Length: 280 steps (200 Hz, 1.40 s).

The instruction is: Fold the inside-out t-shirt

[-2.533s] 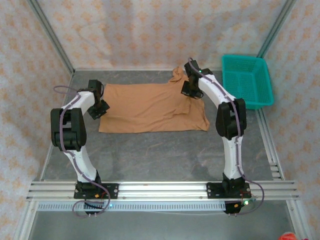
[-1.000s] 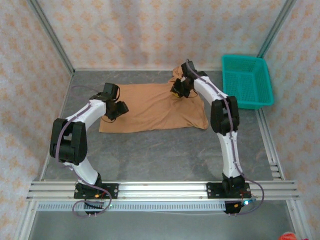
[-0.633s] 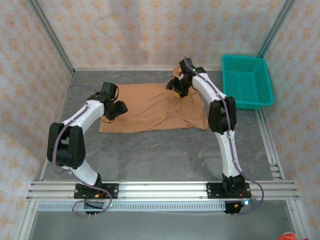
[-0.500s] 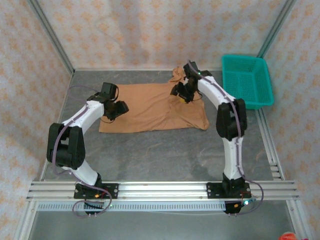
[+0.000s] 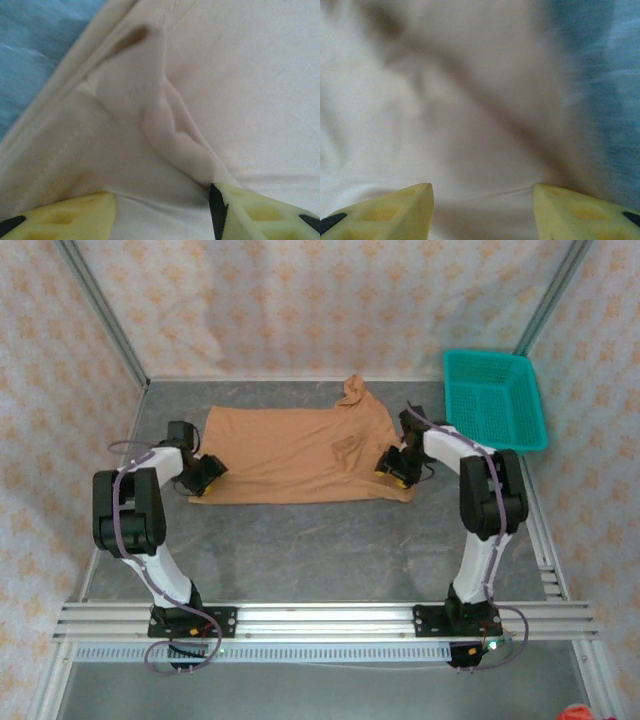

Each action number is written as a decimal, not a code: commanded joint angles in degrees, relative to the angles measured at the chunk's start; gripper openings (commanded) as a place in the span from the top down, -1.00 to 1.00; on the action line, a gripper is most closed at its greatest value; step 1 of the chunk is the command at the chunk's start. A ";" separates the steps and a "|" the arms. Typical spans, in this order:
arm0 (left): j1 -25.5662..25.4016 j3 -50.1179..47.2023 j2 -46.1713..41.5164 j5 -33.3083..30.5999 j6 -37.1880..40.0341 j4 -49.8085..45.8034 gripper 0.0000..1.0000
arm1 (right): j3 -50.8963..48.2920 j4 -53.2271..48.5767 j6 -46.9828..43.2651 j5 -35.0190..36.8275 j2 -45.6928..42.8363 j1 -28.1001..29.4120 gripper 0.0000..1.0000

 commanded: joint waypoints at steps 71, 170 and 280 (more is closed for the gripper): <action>-3.37 0.00 -10.84 -10.58 0.96 -10.08 -0.23 | 1.88 -5.12 -0.11 6.37 -9.09 2.55 -0.09; -12.21 12.70 4.16 -7.86 4.28 -10.04 -0.40 | 2.49 13.16 12.81 0.49 5.16 9.02 -0.08; -13.24 -18.23 -15.02 -3.24 -4.93 1.60 -0.40 | -28.56 8.81 10.39 6.94 -16.49 7.97 -0.07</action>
